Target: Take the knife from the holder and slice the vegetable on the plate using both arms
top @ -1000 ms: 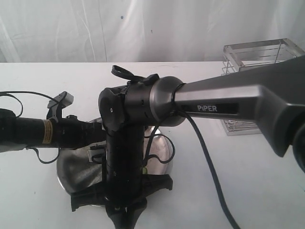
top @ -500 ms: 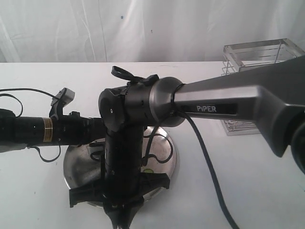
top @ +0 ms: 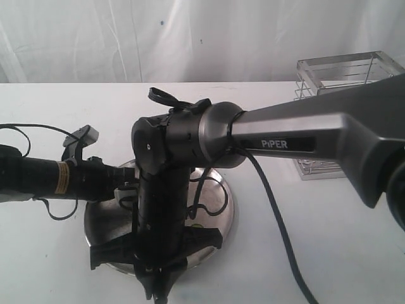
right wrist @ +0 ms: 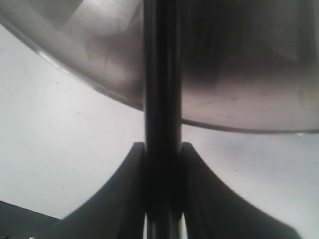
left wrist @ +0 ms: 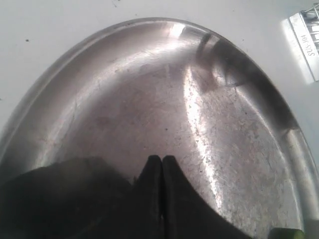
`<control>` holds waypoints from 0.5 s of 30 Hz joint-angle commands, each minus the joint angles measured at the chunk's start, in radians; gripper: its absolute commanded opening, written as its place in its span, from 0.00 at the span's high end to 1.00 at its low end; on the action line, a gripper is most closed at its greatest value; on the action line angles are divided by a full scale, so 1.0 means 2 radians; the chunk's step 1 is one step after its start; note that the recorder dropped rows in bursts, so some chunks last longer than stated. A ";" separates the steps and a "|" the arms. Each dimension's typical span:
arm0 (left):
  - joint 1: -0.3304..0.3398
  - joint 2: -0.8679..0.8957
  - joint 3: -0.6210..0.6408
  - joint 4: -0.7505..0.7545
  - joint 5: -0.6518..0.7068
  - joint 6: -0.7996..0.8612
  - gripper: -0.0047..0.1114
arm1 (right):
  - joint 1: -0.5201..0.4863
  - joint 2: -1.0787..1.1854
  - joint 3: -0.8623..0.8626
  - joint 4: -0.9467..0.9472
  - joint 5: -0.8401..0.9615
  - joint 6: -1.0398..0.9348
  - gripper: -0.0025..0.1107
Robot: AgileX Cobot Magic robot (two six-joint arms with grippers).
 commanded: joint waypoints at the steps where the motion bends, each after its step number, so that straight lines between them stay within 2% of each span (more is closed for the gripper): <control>1: 0.001 0.000 0.002 0.006 0.008 -0.005 0.96 | -0.002 -0.001 0.000 -0.005 -0.010 0.001 0.98; 15: 0.001 0.000 0.002 -0.017 -0.019 0.013 0.96 | -0.002 -0.001 0.000 -0.005 -0.010 0.001 0.98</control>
